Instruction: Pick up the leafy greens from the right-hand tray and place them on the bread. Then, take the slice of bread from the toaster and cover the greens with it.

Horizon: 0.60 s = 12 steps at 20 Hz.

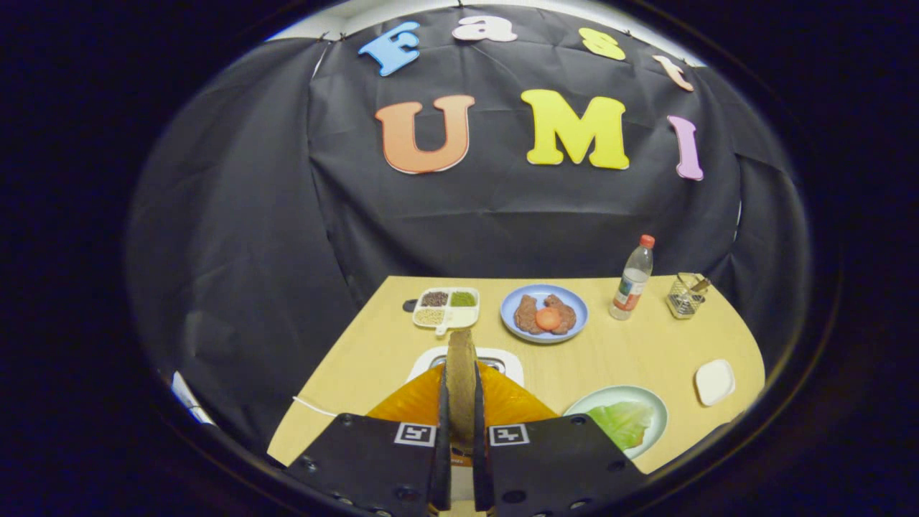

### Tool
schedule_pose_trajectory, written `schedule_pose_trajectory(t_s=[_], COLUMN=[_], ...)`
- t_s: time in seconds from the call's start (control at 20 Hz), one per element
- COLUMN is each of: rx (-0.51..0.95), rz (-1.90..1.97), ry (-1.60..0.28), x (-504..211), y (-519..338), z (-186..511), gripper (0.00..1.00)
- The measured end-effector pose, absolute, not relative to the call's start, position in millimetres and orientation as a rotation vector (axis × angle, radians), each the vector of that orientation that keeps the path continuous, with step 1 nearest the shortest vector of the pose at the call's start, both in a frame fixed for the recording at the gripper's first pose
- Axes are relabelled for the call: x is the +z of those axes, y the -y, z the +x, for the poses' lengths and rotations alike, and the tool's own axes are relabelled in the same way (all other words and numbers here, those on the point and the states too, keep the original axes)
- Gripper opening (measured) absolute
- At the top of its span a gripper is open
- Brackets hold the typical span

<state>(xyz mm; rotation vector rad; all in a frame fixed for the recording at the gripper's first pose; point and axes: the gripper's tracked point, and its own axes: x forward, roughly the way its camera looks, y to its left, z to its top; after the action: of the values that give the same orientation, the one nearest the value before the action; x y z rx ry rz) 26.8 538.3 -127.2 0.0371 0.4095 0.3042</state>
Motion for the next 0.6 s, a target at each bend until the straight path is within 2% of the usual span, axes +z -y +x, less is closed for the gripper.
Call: schedule_pose_trajectory(t_s=[0.35,0.6], rx=[0.373,0.335], rz=[0.121,0.135], ry=[-0.352,-0.338], x=[-66.0,-64.0], y=[-490.1,-430.5], z=[7.1,12.2], gripper=[0.12,0.12])
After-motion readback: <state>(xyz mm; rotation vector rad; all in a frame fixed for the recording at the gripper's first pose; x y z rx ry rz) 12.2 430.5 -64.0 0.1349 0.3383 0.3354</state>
